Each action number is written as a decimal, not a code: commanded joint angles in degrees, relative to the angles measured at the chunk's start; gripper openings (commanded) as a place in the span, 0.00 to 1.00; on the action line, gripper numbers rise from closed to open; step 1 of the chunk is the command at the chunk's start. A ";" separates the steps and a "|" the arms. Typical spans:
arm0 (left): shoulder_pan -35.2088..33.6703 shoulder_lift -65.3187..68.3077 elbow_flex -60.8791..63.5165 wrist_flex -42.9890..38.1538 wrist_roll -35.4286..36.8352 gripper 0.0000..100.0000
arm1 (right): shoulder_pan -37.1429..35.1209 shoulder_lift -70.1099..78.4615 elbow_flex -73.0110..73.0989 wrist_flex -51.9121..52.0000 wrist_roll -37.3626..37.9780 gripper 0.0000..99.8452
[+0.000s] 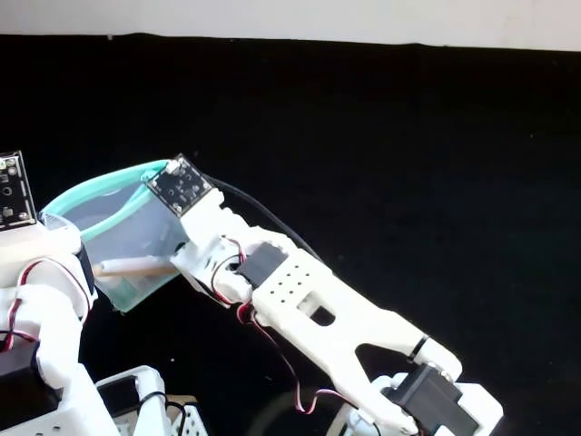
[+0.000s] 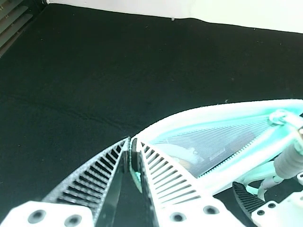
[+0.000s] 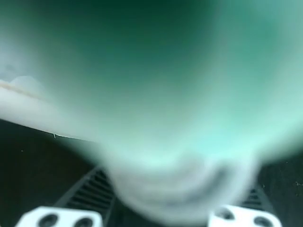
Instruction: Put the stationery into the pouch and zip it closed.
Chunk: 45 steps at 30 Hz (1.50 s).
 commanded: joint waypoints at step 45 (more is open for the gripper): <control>0.92 0.48 0.31 -2.73 -0.26 0.01 | 4.18 -12.26 -65.89 58.15 4.13 0.01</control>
